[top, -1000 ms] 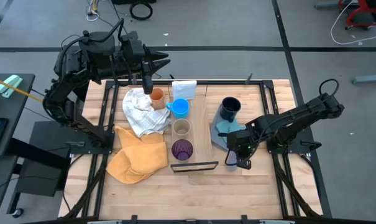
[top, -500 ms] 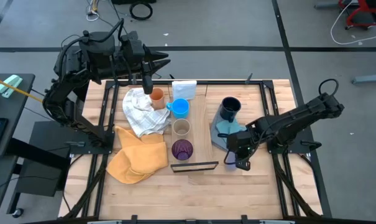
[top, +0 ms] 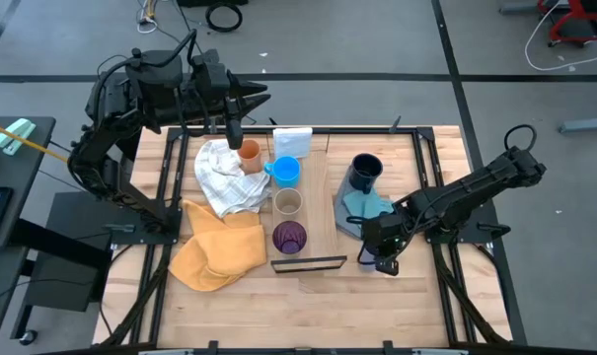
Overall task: Stack small to large cups/mugs on shelf
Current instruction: Move the purple cup to the bottom right of the table, then put the dark blue mug on the shelf
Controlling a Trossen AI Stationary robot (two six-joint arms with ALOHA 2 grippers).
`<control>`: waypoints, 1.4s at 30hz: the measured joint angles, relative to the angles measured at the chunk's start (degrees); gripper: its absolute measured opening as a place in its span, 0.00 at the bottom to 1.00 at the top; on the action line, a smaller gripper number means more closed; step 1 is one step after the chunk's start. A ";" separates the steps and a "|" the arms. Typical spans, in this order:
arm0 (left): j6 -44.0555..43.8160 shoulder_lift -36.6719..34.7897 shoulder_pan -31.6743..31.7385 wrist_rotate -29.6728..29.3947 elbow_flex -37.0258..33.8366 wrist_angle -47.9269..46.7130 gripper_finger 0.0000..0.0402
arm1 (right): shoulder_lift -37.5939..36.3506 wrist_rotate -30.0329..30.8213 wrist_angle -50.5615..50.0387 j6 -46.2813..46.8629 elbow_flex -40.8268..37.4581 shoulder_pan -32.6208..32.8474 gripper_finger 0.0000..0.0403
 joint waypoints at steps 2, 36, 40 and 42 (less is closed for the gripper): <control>0.00 0.00 0.00 -0.02 0.00 0.00 0.22 | 0.00 -0.55 0.52 0.71 0.00 0.51 0.22; 0.02 0.00 0.33 0.00 0.00 0.02 0.22 | 0.75 12.18 -13.70 -22.13 13.26 -24.00 0.23; 0.00 0.00 0.33 0.02 0.00 0.33 0.22 | 1.75 12.29 -10.81 -27.19 13.07 -34.53 0.23; 0.00 0.00 0.33 0.00 0.00 0.63 0.23 | 2.22 10.64 -9.31 -29.48 13.05 -38.59 0.25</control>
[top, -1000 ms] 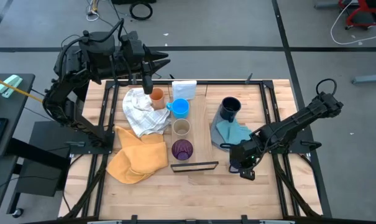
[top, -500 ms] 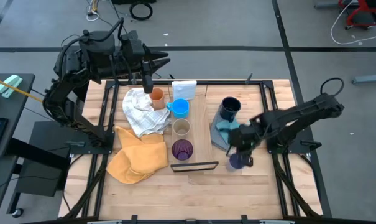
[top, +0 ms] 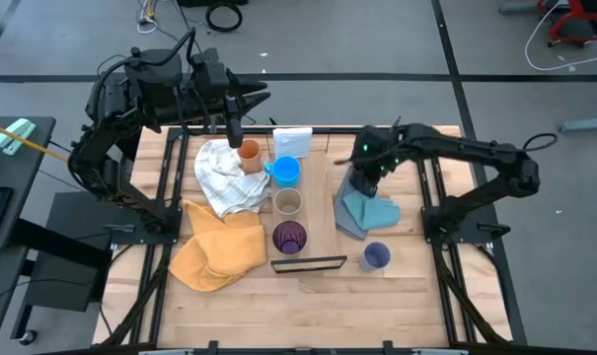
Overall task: Stack small to large cups/mugs on shelf
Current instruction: Put the dark blue mug on the shelf
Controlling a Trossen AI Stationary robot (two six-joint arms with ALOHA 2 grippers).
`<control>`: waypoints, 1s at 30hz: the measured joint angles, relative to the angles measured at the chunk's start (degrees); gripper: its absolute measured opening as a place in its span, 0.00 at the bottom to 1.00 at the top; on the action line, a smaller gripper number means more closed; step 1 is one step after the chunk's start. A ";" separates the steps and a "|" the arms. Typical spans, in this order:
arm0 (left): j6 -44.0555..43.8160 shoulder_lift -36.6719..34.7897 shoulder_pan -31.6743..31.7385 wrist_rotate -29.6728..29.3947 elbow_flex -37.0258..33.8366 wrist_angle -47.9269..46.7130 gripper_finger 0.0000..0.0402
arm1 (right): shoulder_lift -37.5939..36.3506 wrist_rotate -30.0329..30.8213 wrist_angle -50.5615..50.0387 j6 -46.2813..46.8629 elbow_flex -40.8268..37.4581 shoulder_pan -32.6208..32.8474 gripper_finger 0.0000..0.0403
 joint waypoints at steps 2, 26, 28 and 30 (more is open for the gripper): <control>0.00 0.00 0.00 0.00 0.00 -0.03 0.23 | 0.52 -2.25 0.98 -2.56 -0.02 -3.29 0.27; 0.00 0.00 0.00 0.00 0.00 0.13 0.23 | 12.51 3.79 1.96 -0.81 0.00 -7.26 0.40; 0.01 0.00 0.00 0.00 0.00 0.14 0.23 | 12.56 3.73 1.72 0.26 0.00 -7.56 0.40; 0.01 0.00 0.00 0.00 0.00 0.16 0.23 | 12.58 3.34 1.45 0.79 0.00 -7.73 0.40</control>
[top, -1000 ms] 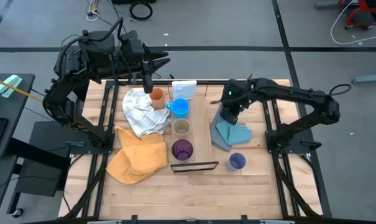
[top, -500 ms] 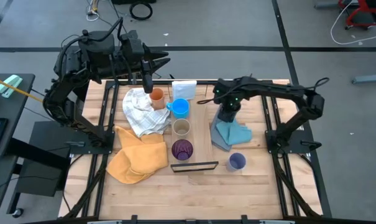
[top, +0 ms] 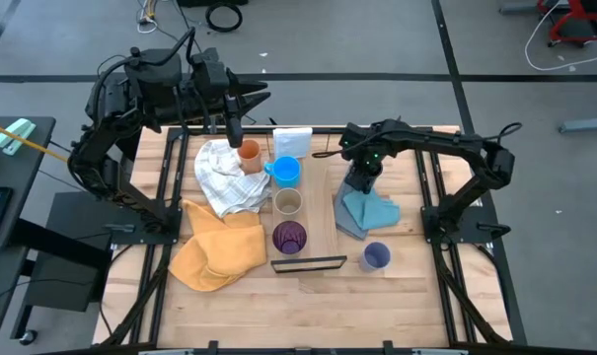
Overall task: Stack small to large cups/mugs on shelf
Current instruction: Put the dark blue mug on the shelf
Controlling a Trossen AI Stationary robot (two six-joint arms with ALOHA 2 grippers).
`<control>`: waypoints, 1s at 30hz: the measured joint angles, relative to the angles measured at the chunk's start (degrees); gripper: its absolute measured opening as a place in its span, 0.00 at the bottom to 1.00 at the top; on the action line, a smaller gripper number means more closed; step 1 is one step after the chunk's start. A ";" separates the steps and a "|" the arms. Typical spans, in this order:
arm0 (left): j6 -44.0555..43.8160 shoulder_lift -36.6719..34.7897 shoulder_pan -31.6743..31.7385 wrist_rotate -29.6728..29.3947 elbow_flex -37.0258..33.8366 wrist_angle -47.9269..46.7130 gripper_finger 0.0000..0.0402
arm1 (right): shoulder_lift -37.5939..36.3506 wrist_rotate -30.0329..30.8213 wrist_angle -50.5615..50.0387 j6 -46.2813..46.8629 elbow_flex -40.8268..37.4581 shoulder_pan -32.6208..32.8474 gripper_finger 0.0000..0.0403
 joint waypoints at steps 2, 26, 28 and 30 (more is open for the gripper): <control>0.01 0.00 0.00 0.00 0.00 0.00 0.23 | 0.00 -0.38 0.03 0.02 0.00 -0.17 0.40; -0.47 0.00 0.00 0.00 0.00 0.02 0.22 | 3.91 2.53 2.11 -3.05 0.00 -0.78 0.05; -0.48 0.00 0.00 -0.01 0.00 0.02 0.23 | 3.91 3.31 1.85 -3.50 0.00 -0.63 0.05; -0.47 0.00 0.00 0.00 0.00 0.02 0.23 | 3.69 4.53 1.73 -4.86 0.00 -0.01 0.05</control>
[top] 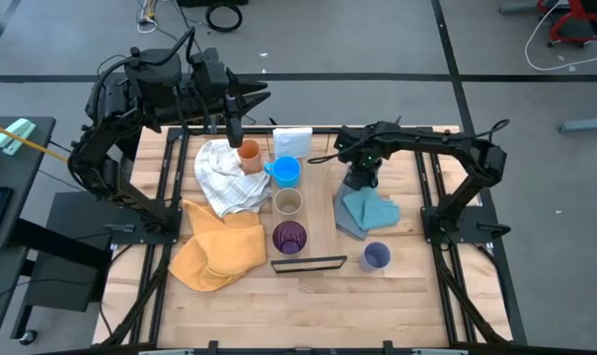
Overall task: Stack small to large cups/mugs on shelf
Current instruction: Put the dark blue mug on the shelf
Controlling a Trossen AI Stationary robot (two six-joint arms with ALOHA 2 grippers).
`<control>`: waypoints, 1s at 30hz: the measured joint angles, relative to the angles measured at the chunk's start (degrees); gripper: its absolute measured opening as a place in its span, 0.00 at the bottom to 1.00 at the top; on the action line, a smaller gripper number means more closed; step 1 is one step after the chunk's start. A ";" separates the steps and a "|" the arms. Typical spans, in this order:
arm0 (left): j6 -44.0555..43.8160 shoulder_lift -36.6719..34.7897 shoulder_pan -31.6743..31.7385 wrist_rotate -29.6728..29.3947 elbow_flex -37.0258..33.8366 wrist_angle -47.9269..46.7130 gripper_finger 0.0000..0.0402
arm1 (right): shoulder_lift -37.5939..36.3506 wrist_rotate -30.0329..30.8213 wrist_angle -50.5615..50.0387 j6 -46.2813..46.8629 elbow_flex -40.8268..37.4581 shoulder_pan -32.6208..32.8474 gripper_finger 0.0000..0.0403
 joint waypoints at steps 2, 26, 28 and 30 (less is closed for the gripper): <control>-0.02 0.00 0.00 0.00 0.00 -0.02 0.22 | -1.05 1.33 -0.41 -1.34 0.00 0.84 0.05; -0.17 0.00 0.00 0.00 0.00 0.02 0.22 | -13.33 4.52 11.63 -30.99 0.04 16.50 0.05; -0.95 0.00 0.00 -0.01 0.00 0.01 0.21 | -12.40 4.62 13.00 -32.59 0.04 16.53 0.05; -1.05 0.00 0.00 0.00 0.00 -0.02 0.21 | -11.08 4.47 13.91 -32.89 0.04 16.07 0.05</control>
